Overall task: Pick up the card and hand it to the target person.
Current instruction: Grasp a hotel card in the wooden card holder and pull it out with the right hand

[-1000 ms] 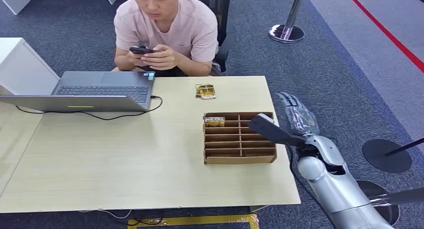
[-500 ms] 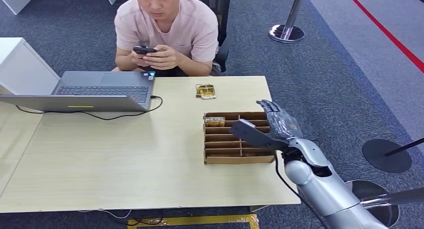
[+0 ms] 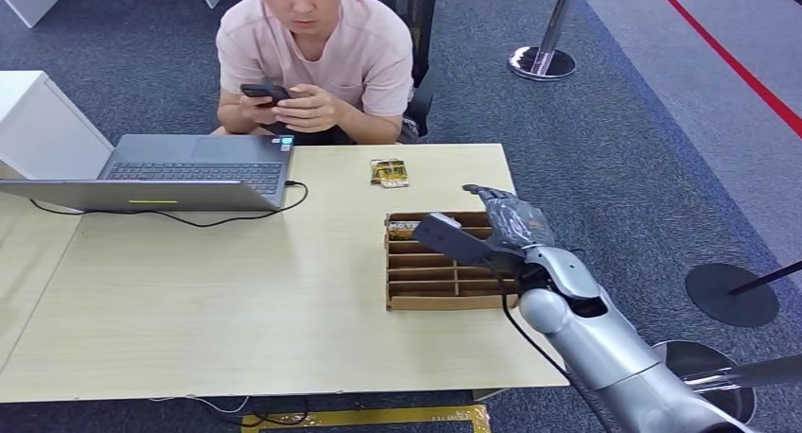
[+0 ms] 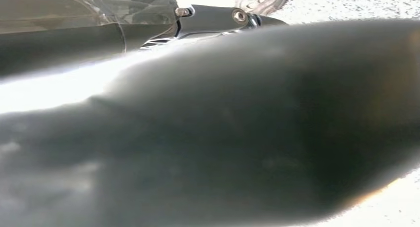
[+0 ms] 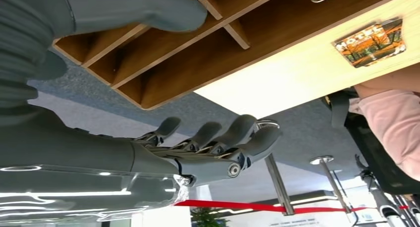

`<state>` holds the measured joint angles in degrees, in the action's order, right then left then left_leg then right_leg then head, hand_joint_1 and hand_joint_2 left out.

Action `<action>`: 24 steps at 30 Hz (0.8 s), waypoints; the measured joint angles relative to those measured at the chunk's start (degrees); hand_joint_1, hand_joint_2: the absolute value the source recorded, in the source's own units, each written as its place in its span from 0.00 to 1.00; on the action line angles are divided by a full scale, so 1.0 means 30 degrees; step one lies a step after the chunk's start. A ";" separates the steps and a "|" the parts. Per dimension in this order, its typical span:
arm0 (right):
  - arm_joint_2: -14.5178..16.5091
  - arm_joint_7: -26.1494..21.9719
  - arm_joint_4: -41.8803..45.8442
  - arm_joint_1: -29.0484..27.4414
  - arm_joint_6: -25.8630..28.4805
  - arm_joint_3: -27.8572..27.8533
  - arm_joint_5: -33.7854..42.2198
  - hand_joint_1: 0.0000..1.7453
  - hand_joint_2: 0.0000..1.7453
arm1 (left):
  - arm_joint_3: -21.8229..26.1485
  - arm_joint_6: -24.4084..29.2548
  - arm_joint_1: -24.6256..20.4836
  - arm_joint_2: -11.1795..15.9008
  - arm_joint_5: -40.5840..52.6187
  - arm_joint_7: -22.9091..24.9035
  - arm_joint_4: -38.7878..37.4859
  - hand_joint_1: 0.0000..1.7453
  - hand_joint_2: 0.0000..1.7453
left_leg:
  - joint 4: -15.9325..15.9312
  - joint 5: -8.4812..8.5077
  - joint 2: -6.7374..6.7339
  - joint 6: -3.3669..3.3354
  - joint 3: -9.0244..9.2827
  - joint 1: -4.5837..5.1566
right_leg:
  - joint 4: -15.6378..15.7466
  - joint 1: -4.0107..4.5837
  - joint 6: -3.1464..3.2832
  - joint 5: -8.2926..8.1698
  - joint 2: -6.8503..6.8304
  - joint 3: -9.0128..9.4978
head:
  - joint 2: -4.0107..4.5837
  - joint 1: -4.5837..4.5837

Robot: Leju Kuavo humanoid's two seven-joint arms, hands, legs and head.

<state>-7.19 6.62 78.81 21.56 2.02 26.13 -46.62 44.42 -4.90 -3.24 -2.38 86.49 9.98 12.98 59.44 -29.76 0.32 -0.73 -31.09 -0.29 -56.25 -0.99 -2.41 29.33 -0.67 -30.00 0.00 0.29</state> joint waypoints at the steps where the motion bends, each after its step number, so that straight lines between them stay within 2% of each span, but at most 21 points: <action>1: 0.0000 0.0000 -0.0053 0.0040 0.0004 0.0042 0.0000 0.48 1.00 | 0.0002 0.0000 0.0000 -0.0004 0.0000 0.0004 0.0000 0.00 0.00 | 0.0000 0.0000 0.0000 0.0000 0.0001 0.0000 | 0.0000 0.0000 0.0000 0.0000 0.0000 0.0000 | 0.0000 0.0000; 3: 0.0000 -0.0004 -0.0144 0.0106 0.0005 0.0139 0.0002 0.52 1.00 | 0.0011 0.0000 0.0000 -0.0011 0.0000 0.0015 0.0000 0.00 0.00 | 0.0000 0.0000 0.0000 0.0000 0.0001 -0.0001 | -0.0001 0.0001 0.0000 0.0000 0.0000 0.0000 | 0.0000 -0.0002; 6: 0.0000 -0.0053 -0.0222 0.0238 0.0013 0.0326 0.0031 0.51 1.00 | 0.0069 0.0000 0.0003 -0.0029 0.0000 0.0035 0.0000 0.00 0.00 | 0.0000 0.0000 -0.0001 0.0000 0.0002 -0.0001 | -0.0001 0.0001 0.0000 0.0000 0.0001 0.0000 | 0.0000 0.0000; 12: 0.0056 -0.0209 -0.0231 0.0471 -0.0046 0.0599 0.0206 0.57 1.00 | 0.0144 0.0000 0.0013 -0.0058 -0.0004 0.0075 0.0000 0.00 0.00 | -0.0001 0.0000 -0.0001 0.0000 0.0001 -0.0001 | -0.0001 0.0001 0.0000 0.0000 0.0002 0.0000 | 0.0000 0.0000; 24: 0.0248 -0.0372 -0.0231 0.1107 -0.0341 0.1452 0.0812 0.55 1.00 | 0.0322 0.0000 0.0019 -0.0135 -0.0029 0.0244 0.0000 0.00 0.00 | -0.0001 0.0000 0.0000 0.0000 0.0000 -0.0001 | -0.0001 0.0001 0.0000 0.0000 0.0001 0.0000 | 0.0000 -0.0002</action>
<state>-6.45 5.51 78.12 24.88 0.99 30.49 -44.18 45.39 -4.90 -3.18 -2.78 86.40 10.71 12.98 59.44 -29.75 0.32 -0.73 -31.09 -0.29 -56.25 -0.99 -2.41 29.33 -0.67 -30.00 0.00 0.28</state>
